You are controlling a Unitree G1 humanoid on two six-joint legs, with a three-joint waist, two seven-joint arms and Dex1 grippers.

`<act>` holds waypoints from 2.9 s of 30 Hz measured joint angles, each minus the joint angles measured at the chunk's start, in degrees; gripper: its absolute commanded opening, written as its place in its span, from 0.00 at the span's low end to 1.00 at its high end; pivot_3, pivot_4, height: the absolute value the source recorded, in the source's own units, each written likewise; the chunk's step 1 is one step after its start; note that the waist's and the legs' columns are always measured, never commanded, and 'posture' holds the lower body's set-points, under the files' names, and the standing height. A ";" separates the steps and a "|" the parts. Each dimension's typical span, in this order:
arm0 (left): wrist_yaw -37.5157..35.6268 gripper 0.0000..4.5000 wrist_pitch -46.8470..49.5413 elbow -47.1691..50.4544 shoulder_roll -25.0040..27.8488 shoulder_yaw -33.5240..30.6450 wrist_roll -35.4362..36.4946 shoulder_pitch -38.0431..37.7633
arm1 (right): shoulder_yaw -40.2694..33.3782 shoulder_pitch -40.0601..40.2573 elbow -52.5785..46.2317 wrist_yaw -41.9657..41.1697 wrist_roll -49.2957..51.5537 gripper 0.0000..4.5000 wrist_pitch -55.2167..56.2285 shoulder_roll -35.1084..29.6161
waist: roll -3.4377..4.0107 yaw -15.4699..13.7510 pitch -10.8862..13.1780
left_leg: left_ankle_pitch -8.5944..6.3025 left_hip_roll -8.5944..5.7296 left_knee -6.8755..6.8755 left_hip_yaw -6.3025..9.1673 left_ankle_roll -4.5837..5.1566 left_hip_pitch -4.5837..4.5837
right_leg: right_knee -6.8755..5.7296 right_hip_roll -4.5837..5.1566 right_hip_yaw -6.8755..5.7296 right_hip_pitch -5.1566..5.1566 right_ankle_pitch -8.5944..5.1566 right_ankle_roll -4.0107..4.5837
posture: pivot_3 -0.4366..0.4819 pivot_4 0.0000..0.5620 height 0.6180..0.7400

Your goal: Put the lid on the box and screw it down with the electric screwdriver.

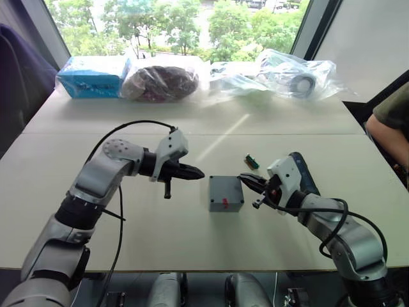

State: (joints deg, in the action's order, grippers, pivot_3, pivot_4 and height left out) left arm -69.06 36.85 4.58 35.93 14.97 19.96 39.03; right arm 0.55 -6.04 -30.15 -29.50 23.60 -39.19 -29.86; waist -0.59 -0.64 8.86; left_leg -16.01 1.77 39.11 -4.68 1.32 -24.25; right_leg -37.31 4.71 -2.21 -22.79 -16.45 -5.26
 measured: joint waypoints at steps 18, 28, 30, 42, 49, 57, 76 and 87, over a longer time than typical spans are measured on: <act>0.52 0.00 -0.14 -0.14 -0.41 0.06 -0.60 -0.39 | 0.06 -2.21 3.22 -0.51 -0.28 0.72 1.11 0.60 | 0.00 0.00 0.00 | 0.00 0.00 0.00 0.00 0.00 0.00 | 0.00 0.00 0.00 0.00 0.00 0.00 | 0.48 0.27 1.00; 0.75 0.00 -0.21 -0.53 -1.40 -0.19 -0.06 -0.39 | -6.66 -2.21 0.07 0.38 6.40 0.72 -4.49 0.58 | 0.00 0.02 0.00 | 0.00 0.01 0.00 0.00 0.00 0.00 | 0.00 0.00 0.00 0.00 0.00 0.00 | 0.48 0.27 1.00; 0.95 0.00 -0.29 -1.12 -1.93 -0.17 -0.07 -0.40 | -6.86 -2.21 0.07 0.72 7.44 0.72 -5.82 0.73 | 0.00 0.02 0.00 | 0.00 0.01 0.00 0.00 0.00 0.00 | 0.00 0.00 0.00 0.00 0.00 0.00 | 0.48 0.27 1.00; 1.18 0.00 -1.26 -1.20 -2.06 -0.17 -0.34 -0.44 | -7.48 -2.05 2.24 2.23 11.91 0.72 -9.71 4.06 | 0.00 0.02 0.00 | 0.00 0.01 0.00 0.00 0.00 0.00 | 0.00 0.01 0.00 0.00 0.00 0.00 | 0.48 0.27 1.00; 1.41 0.00 -1.29 -1.15 -1.54 -0.14 -0.74 -0.65 | -7.89 -3.13 4.82 3.31 13.87 0.49 -10.49 6.31 | 0.00 0.03 0.00 | 0.00 0.01 0.00 0.00 0.00 0.00 | 0.00 0.01 0.00 0.00 0.00 0.00 | 0.48 0.27 1.00; 1.59 0.00 -1.36 -1.15 -1.10 -0.12 -0.82 -0.68 | -7.95 -3.43 5.47 4.19 14.92 0.41 -10.50 6.79 | 0.00 0.07 0.00 | 0.00 0.01 0.00 0.00 0.00 0.00 | -0.01 0.01 0.00 0.00 0.00 0.00 | 0.48 0.27 1.00; 1.59 0.00 -2.34 -1.20 -1.07 -0.06 -1.99 -0.75 | -7.83 -3.51 5.68 4.69 15.00 0.01 -10.40 7.36 | 0.01 0.04 0.00 | 0.00 0.01 -0.01 0.00 0.00 0.00 | 0.00 0.01 0.00 -0.01 0.00 0.00 | 0.48 0.27 1.00; 1.60 0.00 -2.46 -1.81 -1.13 -0.02 -2.06 -0.75 | -1.33 -1.65 3.23 2.28 6.84 0.01 -1.49 3.71 | 0.01 0.07 0.01 | 0.00 0.01 -0.01 0.00 0.00 0.00 | 0.00 0.00 0.00 -0.01 0.00 0.00 | 0.48 0.27 1.00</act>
State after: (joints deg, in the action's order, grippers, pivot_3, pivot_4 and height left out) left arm -67.46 34.39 2.77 34.79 14.95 17.90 38.28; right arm -0.77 -7.69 -26.91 -27.22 30.44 -40.68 -26.15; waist -0.57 -0.57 8.87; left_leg -16.02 1.77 39.10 -4.68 1.32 -24.25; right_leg -37.31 4.71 -2.21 -22.81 -16.45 -5.26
